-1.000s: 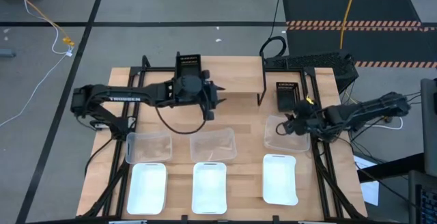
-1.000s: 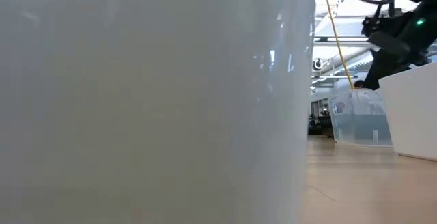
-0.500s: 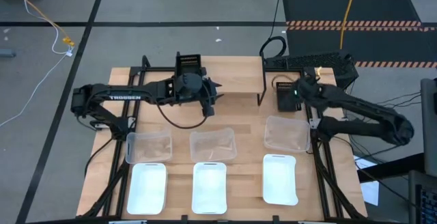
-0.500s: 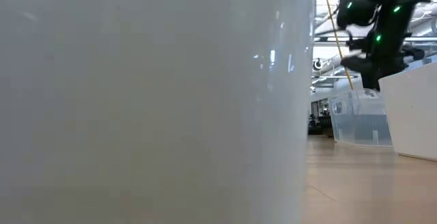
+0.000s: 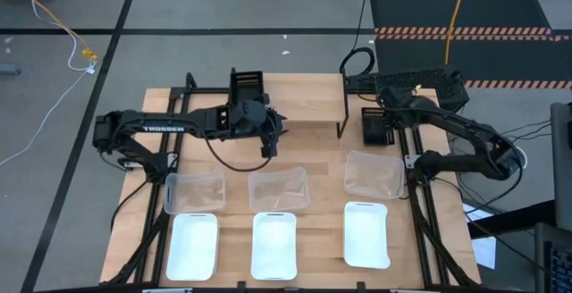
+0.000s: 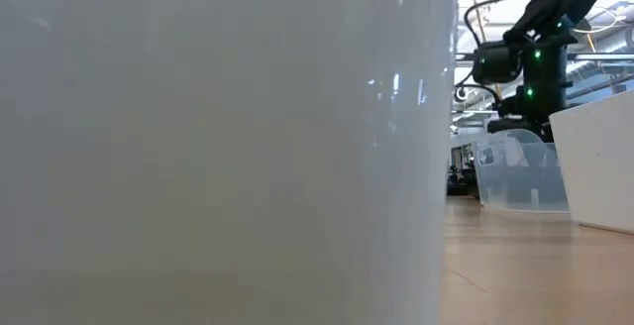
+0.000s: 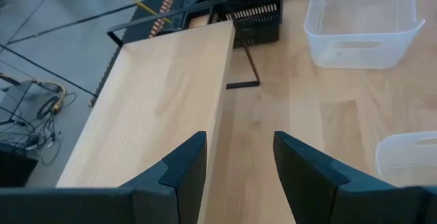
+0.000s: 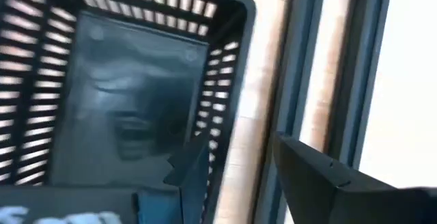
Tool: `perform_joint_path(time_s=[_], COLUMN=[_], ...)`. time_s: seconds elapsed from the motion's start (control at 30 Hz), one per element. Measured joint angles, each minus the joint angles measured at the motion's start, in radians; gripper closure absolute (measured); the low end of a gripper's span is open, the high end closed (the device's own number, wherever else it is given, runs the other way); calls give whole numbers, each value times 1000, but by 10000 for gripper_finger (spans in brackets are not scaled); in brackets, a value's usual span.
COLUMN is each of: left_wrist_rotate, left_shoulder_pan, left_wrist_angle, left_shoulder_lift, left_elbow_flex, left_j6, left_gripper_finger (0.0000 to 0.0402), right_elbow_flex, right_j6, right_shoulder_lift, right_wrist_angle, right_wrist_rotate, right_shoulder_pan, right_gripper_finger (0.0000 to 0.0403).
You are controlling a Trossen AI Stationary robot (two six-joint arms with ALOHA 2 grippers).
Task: Stack baskets on shelf by color
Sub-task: Stack the black bin on top of the other black bins on the shelf
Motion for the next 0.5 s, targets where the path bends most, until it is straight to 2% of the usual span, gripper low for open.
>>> perform_joint_path(time_s=[0.17, 0.5], left_wrist_rotate=[0, 0], left_shoulder_pan=[0, -1], left_wrist_angle=[2, 26], left_shoulder_lift=[0, 0], left_elbow_flex=[0, 1], left_j6=[7, 38], left_gripper_finger=[229, 229], right_elbow_flex=[-30, -45], right_j6=[-1, -4], right_shoulder_lift=[48, 25], right_wrist_angle=[20, 25], right_wrist_rotate=[-3, -7], right_shoulder_pan=[-29, -40], right_gripper_finger=[274, 394])
